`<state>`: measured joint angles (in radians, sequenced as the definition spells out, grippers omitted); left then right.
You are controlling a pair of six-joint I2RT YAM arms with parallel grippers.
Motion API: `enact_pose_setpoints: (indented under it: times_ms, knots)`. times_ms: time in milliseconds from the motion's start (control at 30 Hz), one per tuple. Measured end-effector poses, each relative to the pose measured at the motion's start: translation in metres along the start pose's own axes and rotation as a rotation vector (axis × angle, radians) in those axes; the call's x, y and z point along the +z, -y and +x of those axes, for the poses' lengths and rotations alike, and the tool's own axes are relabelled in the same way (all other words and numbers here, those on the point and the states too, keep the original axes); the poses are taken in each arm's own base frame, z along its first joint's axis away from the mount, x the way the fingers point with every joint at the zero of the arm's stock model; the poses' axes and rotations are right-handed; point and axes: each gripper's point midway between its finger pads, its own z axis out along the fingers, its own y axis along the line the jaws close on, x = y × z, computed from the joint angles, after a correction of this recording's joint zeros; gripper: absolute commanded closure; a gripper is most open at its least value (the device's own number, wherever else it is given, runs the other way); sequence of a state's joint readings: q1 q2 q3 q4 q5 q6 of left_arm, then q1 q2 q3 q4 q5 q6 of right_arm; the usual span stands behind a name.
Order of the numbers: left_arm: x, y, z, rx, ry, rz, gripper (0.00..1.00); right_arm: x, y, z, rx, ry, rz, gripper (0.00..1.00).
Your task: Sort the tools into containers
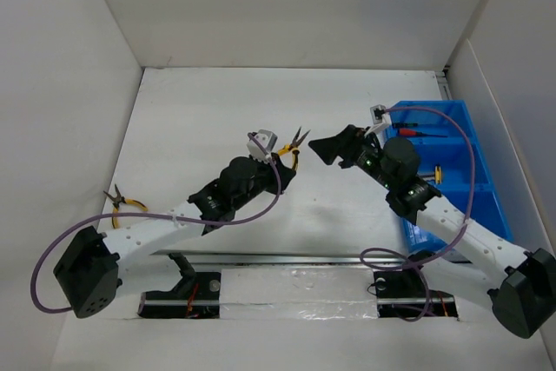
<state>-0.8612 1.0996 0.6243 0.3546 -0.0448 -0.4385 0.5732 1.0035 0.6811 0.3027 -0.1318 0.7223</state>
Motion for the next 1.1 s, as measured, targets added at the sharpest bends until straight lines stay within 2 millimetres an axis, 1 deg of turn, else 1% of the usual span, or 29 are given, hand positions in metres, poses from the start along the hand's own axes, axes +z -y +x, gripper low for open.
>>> enact_pose_setpoints:
  times_ms: [133,267,500,633,800,933,1000,1033,1100]
  knots:
    - [0.007,0.011,0.007,0.035,-0.004,-0.021,1.00,0.009,0.012,0.021,0.035,-0.043,0.025,0.13]
    - [0.013,0.021,0.009,0.056,0.001,-0.029,1.00,0.016,0.025,0.032,0.067,-0.058,0.057,0.14]
    - [0.019,0.014,0.013,0.065,0.010,-0.077,1.00,0.024,0.044,0.040,0.097,-0.061,0.127,0.14]
    - [0.019,0.018,0.013,0.071,0.018,-0.078,1.00,0.029,0.057,0.051,0.106,-0.086,0.167,0.15]
    - [0.020,0.023,0.013,0.076,0.027,-0.069,1.00,0.037,0.076,0.071,0.120,-0.131,0.212,0.16]
    - [0.020,0.026,0.012,0.076,0.035,-0.062,1.00,0.044,0.080,0.074,0.129,-0.132,0.212,0.17]
    - [0.021,0.027,0.010,0.073,0.042,-0.056,1.00,0.048,0.079,0.074,0.130,-0.126,0.205,0.19]
    - [0.021,0.028,0.009,0.072,0.046,-0.053,1.00,0.050,0.079,0.073,0.132,-0.123,0.200,0.26]
    - [0.022,0.029,0.009,0.072,0.049,-0.049,1.00,0.056,0.076,0.073,0.136,-0.120,0.181,0.36]
